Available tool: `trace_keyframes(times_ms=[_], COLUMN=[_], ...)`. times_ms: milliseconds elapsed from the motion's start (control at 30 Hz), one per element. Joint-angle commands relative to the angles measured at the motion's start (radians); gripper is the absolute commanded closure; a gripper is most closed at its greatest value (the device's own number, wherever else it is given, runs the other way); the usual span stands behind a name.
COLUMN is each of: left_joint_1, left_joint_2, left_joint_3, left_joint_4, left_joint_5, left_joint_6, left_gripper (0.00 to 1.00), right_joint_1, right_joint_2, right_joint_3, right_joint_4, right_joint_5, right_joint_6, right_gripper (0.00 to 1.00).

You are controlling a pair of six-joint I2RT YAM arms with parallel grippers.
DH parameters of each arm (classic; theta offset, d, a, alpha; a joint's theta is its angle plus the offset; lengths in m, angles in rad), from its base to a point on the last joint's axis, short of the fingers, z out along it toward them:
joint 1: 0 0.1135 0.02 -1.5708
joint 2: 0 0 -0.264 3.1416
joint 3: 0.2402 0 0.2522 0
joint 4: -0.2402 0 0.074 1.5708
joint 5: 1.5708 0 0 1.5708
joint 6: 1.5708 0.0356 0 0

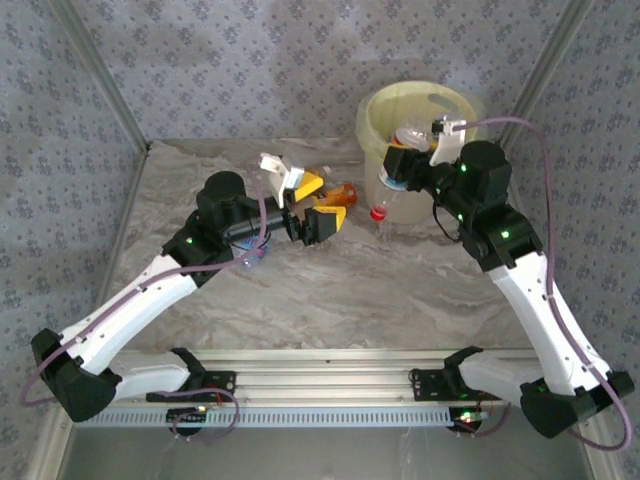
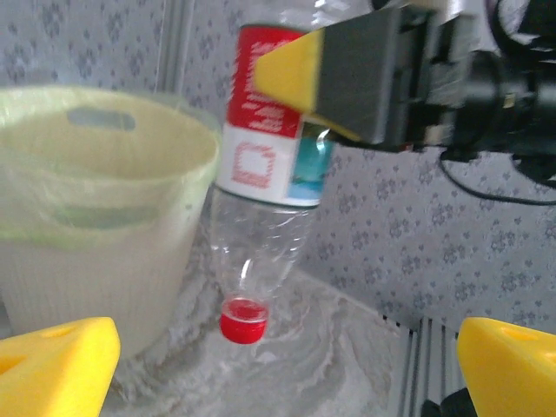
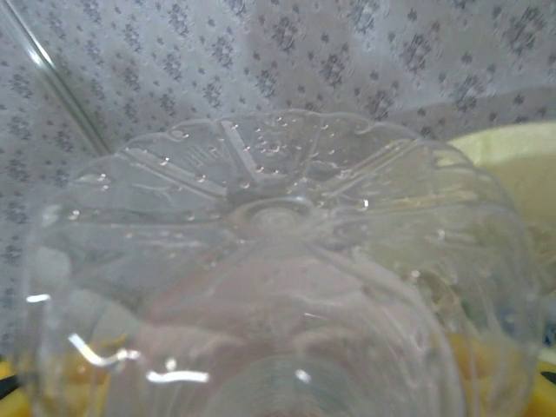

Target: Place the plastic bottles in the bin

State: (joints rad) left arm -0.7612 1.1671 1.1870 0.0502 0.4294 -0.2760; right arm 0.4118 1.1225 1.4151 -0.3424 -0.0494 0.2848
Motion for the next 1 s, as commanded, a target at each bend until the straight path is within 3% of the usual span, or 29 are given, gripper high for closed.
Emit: trace_keyframes(times_ms=[0,233,667,967], left_joint_1=[0.001,0.001,0.002,0.002], left_joint_2=[-0.012,-0.045,-0.1,-0.168], left_joint_3=[0.024,-0.001,-0.026,-0.083], left_joint_4=[0.035,0.088,0.067,-0.014], left_joint_5=[-0.007,-0.061,-0.201,-0.245], left_joint_6=[0.032,0.001,0.079,0.107], left_gripper=[0.0,0.01,0.0,0.0], right_joint_1=[-0.008,-0.036,-0.119,-0.148], right_joint_2=[0.046,0.159,0.343,0.581], right_joint_3=[0.086,0.284,0.425,0.672], right_joint_4=[-0.01,-0.051,0.077,-0.08], right_joint_5=[0.074,0.134,0.239,0.306], right_joint_6=[-0.088,-0.154,-0.246,-0.311], right_gripper=[0.39,0.39,0.38,0.37])
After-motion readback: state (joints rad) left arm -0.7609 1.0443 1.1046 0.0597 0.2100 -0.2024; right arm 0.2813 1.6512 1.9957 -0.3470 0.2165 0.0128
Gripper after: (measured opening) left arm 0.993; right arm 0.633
